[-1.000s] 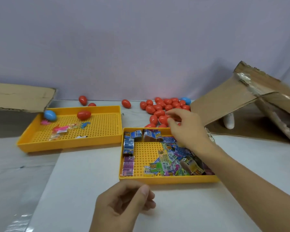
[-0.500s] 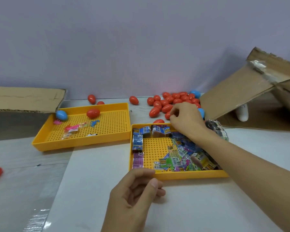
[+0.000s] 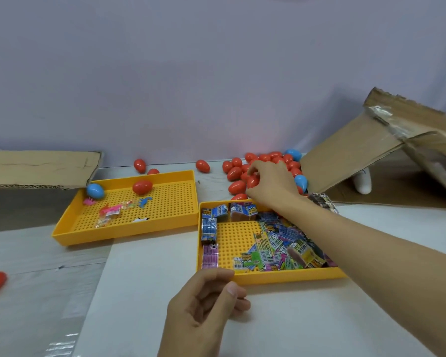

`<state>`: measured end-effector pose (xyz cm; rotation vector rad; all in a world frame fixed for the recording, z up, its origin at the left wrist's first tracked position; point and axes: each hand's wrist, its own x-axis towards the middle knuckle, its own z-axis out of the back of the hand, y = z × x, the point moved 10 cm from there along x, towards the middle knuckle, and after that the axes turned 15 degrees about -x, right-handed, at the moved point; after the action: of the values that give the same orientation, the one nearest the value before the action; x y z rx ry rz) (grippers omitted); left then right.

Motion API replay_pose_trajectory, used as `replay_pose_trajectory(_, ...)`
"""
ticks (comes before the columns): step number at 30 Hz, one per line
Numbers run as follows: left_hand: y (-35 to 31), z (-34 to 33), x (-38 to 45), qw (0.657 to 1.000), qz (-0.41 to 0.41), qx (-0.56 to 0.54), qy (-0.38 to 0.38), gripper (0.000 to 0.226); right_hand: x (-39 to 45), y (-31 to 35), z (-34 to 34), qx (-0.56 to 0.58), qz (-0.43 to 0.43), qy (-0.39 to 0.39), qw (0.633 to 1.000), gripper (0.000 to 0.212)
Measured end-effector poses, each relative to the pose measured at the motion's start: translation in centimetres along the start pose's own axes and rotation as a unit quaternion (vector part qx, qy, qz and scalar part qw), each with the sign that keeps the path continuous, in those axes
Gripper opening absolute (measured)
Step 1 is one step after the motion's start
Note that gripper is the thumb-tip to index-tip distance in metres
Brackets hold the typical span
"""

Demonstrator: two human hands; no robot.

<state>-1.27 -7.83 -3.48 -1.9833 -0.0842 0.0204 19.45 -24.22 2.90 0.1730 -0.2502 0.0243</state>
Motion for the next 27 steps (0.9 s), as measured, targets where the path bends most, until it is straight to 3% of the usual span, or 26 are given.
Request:
replay_pose_trajectory(4,0.1,0.1,0.1,1.000,-0.009,-0.017,-0.004,0.010,-3.8,0.8,4.9,0.155,0.051,-0.117,0.980,0.041)
replay_pose_trajectory(7,-0.1,0.5,0.1,0.996,-0.007,-0.082,-0.030,0.012,-9.2,1.9,8.0,0.259,0.100,-0.122,0.953,0.049)
replay_pose_trajectory(11,-0.8,0.4,0.1,0.990,-0.012,-0.135,-0.033,0.025,-17.0,3.2,9.6,0.281,0.158,-0.136,0.937,0.045)
replay_pose_trajectory(15,-1.5,-0.1,-0.6,0.996,-0.044,-0.077,-0.001,0.059,-20.5,4.0,7.6,0.327,0.149,-0.103,0.928,0.043)
replay_pose_trajectory(20,-1.9,-0.9,-1.2,0.998,-0.050,-0.023,0.039,0.029,-21.2,3.8,5.8,0.353,0.125,-0.050,0.926,0.040)
replay_pose_trajectory(23,-2.7,-0.5,-1.0,0.996,-0.085,-0.016,0.024,0.026,-21.2,3.4,4.2,0.458,0.104,0.053,0.882,0.039)
replay_pose_trajectory(27,-2.7,-0.5,-0.6,0.994,-0.097,0.012,0.039,0.032,-20.6,1.8,1.8,0.560,-0.002,0.145,0.816,0.022)
